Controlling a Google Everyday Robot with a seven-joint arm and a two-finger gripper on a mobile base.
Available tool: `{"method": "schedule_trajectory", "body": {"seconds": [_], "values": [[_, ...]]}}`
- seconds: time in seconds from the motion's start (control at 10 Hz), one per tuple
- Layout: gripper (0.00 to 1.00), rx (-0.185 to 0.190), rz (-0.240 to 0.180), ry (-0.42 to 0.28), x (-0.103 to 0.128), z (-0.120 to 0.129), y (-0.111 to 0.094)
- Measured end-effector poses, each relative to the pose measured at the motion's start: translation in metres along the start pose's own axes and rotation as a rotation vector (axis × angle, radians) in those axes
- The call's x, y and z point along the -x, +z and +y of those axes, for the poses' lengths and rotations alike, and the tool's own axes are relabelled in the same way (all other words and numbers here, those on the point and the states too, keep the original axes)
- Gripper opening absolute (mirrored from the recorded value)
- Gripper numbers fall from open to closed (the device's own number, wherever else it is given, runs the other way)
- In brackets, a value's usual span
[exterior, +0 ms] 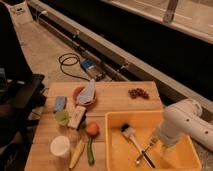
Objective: Place fork in tray
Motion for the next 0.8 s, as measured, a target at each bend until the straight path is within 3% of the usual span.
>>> {"method": "schedule_trajectory", "body": {"seconds": [0.3,0.6,0.8], "values": [[0.65,-0.009,-0.011,0.025,-0.011,-0.016,0.038],[0.65,-0.015,-0.018,0.039,-0.020,-0.031,0.046],[0.65,0.002,-0.024,0.045,-0.024,-0.033,0.059]]}}
